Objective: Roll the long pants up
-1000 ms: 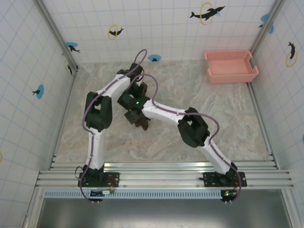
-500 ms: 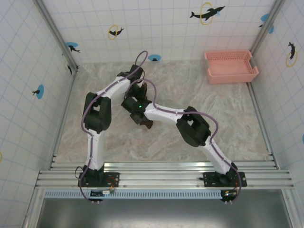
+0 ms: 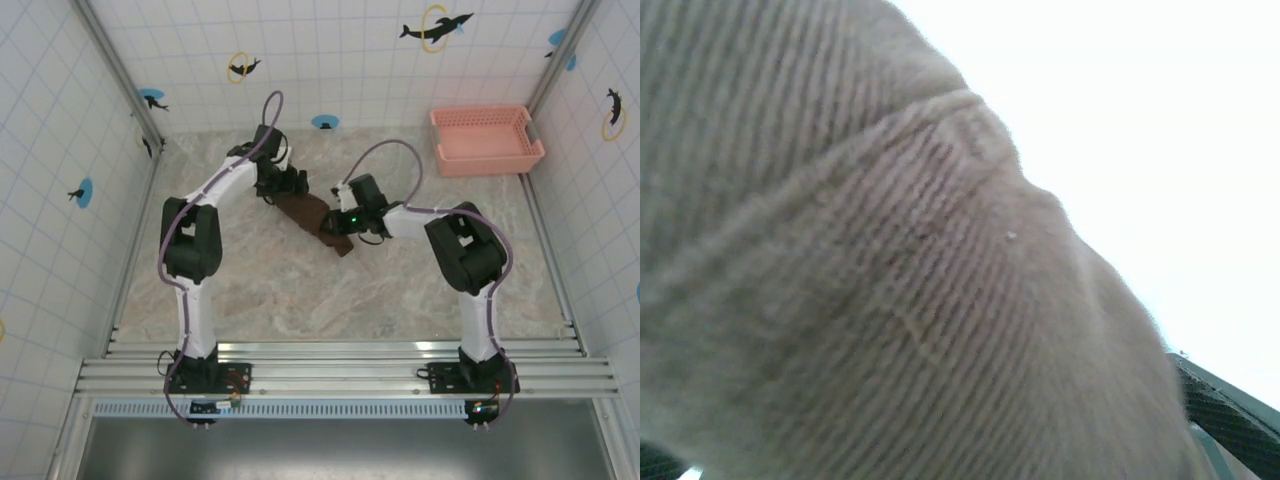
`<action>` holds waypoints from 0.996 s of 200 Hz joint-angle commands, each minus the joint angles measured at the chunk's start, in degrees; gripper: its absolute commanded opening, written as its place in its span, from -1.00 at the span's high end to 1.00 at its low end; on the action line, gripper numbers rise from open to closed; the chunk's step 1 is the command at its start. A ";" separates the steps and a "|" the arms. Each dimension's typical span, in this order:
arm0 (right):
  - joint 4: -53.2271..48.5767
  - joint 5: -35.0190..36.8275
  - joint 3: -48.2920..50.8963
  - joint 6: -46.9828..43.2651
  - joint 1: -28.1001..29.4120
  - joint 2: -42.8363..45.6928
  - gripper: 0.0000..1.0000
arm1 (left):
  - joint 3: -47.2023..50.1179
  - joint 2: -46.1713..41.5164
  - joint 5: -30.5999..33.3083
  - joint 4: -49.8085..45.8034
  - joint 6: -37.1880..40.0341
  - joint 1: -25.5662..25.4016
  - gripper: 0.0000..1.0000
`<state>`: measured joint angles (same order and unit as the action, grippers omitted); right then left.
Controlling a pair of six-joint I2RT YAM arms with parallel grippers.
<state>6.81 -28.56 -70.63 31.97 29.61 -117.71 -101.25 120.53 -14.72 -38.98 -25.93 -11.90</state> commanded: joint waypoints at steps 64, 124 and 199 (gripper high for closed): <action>1.77 1.31 -3.49 8.06 -9.43 7.00 0.50 | 4.75 -8.73 2.07 -9.32 6.29 5.50 -0.95; -3.43 3.03 -11.22 3.19 -10.15 6.72 0.50 | 8.29 -9.61 -0.23 -5.97 6.07 5.71 -0.95; -9.58 9.90 -22.42 -4.13 -10.54 8.36 0.50 | 11.91 -7.12 -2.93 -3.02 5.93 5.70 -0.95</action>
<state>-6.50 -21.30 -87.88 32.25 19.25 -114.67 -89.69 112.16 -16.08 -43.51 -20.84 -6.15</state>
